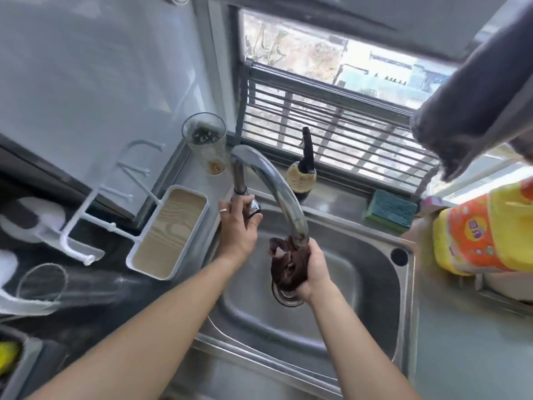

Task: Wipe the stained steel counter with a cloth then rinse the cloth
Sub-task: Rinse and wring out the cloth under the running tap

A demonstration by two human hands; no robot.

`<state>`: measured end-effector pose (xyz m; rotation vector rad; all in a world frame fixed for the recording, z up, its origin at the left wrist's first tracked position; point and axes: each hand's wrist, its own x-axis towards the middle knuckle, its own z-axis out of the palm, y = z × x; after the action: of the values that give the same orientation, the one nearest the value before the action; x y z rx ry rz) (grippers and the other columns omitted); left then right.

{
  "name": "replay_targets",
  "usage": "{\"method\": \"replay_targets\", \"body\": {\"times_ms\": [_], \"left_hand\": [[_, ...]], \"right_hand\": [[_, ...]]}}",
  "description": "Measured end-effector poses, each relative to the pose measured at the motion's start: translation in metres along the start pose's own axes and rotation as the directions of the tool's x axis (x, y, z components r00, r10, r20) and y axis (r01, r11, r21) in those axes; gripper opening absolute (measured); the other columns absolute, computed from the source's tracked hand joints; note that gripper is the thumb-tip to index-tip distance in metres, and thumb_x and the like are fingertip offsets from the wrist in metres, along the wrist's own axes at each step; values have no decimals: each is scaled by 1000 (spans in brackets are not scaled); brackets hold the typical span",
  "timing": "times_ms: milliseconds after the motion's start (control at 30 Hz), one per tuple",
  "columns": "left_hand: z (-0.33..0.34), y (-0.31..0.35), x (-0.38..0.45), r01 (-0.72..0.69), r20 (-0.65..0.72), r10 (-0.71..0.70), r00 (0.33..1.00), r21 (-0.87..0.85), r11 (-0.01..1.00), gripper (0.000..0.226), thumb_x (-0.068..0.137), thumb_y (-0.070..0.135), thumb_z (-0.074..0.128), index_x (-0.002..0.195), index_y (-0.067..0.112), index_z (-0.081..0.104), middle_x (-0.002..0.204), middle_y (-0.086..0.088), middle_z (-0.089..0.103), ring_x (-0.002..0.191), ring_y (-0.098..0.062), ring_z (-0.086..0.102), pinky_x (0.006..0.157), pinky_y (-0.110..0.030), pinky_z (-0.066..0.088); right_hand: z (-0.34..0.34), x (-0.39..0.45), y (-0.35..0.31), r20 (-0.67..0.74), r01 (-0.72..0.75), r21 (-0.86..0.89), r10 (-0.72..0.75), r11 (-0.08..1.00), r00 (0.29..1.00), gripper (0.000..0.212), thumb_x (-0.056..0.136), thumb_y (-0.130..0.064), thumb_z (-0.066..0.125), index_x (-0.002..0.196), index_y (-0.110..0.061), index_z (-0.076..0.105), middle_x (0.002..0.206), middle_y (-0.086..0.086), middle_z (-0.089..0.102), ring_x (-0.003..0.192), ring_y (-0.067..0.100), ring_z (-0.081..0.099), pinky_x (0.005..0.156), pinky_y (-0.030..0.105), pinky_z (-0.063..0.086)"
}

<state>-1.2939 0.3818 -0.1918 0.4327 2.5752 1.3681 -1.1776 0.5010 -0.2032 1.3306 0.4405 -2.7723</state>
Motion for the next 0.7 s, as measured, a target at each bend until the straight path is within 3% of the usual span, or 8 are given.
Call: {"method": "replay_targets", "body": {"times_ms": [67, 167, 300, 367, 433, 500, 600, 700], "left_hand": [[3, 1, 1, 9, -2, -9, 1000, -24, 1000, 38, 91, 10, 70, 122, 19, 50, 118, -1, 33, 89, 9, 47, 83, -3, 38], [15, 7, 2, 56, -43, -55, 998, 7, 998, 45, 88, 5, 65, 120, 25, 41, 120, -2, 29, 86, 7, 45, 81, -23, 48], [21, 1, 3, 26, -134, -23, 991, 27, 999, 58, 83, -15, 53, 117, 30, 40, 115, -5, 30, 87, 19, 42, 73, -28, 50], [11, -15, 6, -70, -74, 77, 994, 95, 993, 67, 79, -21, 49, 120, 31, 41, 111, -2, 29, 97, 31, 34, 78, -22, 43], [1, -25, 9, -120, -5, 122, 993, 140, 983, 72, 81, -18, 53, 124, 38, 39, 112, 0, 30, 102, 33, 31, 85, -16, 38], [0, -25, 9, -117, -3, 118, 993, 142, 983, 68, 85, -11, 59, 124, 40, 39, 112, 2, 31, 100, 29, 35, 86, -21, 41], [3, -18, 5, -105, 2, 106, 994, 142, 984, 63, 87, -5, 62, 121, 42, 37, 110, 4, 28, 95, 24, 40, 85, -22, 41], [2, -15, 1, -102, 3, 103, 995, 159, 982, 64, 88, -5, 60, 123, 42, 35, 110, 3, 28, 90, 12, 44, 81, -24, 41]], "right_hand": [[3, -3, -2, 13, -4, 18, 4, 1000, 1000, 64, 102, -46, 42, 66, -7, 77, 90, 19, 67, 51, 21, 65, 45, 24, 53], [3, -4, -4, 4, -20, 3, 20, 1000, 1000, 60, 102, -47, 44, 71, -5, 75, 95, 19, 62, 53, 22, 65, 47, 25, 54], [-10, 1, -7, 11, -73, -20, 73, 997, 997, 53, 98, -52, 49, 120, -4, 59, 98, 18, 63, 62, 22, 66, 56, 27, 57], [-17, 6, -7, 16, -85, -21, 85, 996, 996, 55, 97, -52, 51, 127, -7, 55, 99, 18, 63, 72, 23, 62, 65, 29, 55], [-20, 14, -4, 18, -112, 5, 112, 994, 994, 49, 97, -50, 52, 120, -8, 60, 98, 19, 66, 73, 25, 62, 64, 29, 56], [-21, 22, 1, 17, -150, -4, 150, 989, 989, 46, 97, -50, 50, 103, -8, 68, 94, 17, 69, 73, 22, 61, 67, 25, 54], [-20, 25, 7, 60, -199, -46, 201, 979, 978, 60, 95, -57, 47, 82, -8, 79, 88, 11, 72, 83, 15, 55, 81, 14, 34], [-26, 25, 7, 57, -133, -41, 135, 990, 989, 56, 98, -56, 49, 87, -10, 80, 97, 17, 74, 85, 29, 68, 89, 38, 53]]}}
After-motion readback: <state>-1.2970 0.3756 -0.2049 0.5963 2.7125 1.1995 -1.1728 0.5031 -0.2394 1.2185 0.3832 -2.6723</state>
